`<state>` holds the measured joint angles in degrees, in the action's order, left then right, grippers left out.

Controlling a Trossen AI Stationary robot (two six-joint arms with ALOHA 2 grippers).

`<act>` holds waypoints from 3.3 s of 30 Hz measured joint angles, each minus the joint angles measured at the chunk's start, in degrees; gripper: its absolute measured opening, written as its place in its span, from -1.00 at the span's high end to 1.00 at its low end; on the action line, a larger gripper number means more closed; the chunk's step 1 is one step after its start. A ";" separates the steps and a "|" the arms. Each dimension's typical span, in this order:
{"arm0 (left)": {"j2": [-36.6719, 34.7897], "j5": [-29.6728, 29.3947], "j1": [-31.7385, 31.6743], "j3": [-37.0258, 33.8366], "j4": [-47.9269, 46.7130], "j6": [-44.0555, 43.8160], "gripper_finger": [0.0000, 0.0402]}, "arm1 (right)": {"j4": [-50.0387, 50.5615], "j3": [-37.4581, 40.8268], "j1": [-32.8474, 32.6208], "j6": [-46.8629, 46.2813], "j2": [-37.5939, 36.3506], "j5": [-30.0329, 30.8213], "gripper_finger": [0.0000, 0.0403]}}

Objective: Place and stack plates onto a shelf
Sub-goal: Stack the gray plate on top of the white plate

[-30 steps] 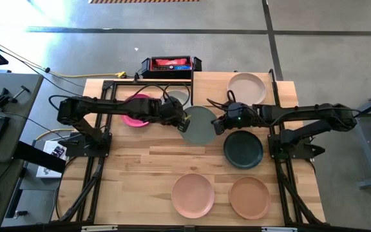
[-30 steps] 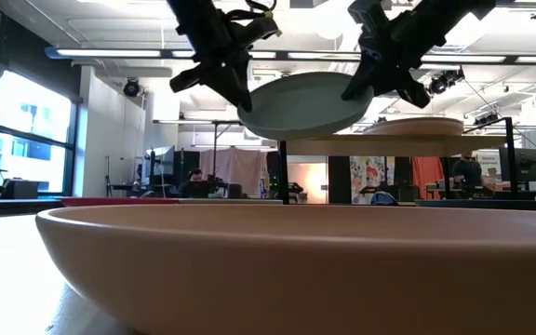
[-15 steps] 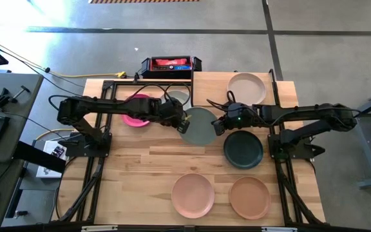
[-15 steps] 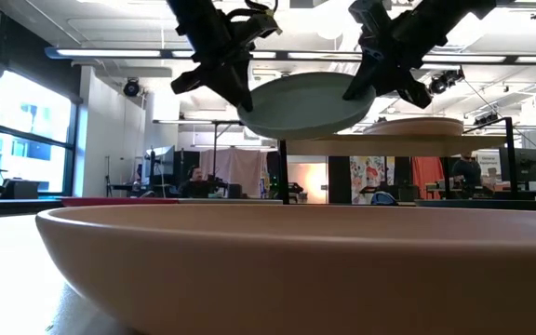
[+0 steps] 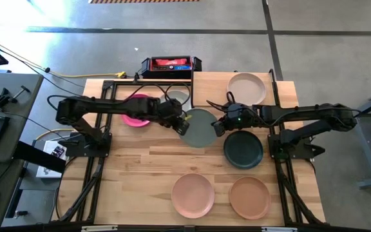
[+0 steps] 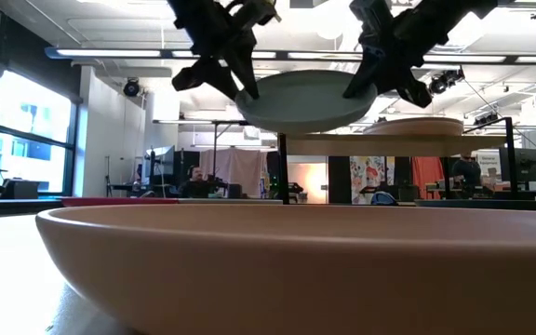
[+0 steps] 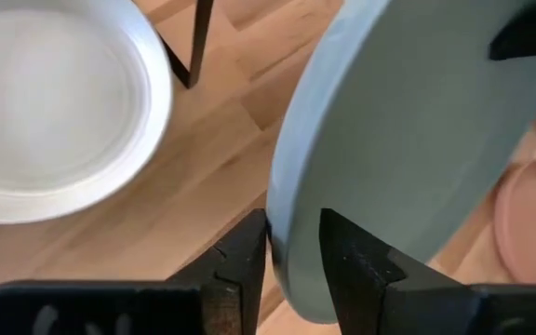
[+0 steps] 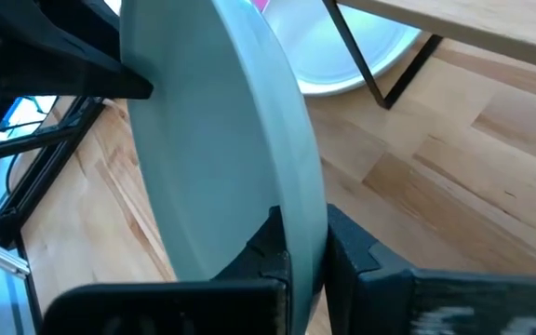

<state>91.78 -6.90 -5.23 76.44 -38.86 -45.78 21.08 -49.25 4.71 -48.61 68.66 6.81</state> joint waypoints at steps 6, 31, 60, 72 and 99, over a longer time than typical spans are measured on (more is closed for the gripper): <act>-2.56 -0.04 0.00 0.00 0.30 0.52 0.55 | 1.29 -0.12 -0.01 0.22 -0.62 -0.33 0.96; -12.99 -0.04 0.42 0.04 -5.04 10.09 0.55 | 14.21 -0.01 2.81 -1.93 -19.32 8.45 0.96; -12.99 -10.96 -5.41 0.04 -28.54 32.40 0.55 | 21.75 0.04 26.78 -10.80 -34.71 9.75 0.92; -13.39 -12.70 -9.20 0.04 -34.78 40.17 0.55 | 27.39 0.04 35.44 -16.52 -35.36 5.90 0.92; -17.58 -13.06 -12.92 0.02 -34.84 44.54 0.55 | 36.48 0.04 48.76 -27.92 -35.05 -2.87 0.92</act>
<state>74.19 -19.97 -18.15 76.47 -73.70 -1.24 57.56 -49.21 53.47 -76.53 33.61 3.94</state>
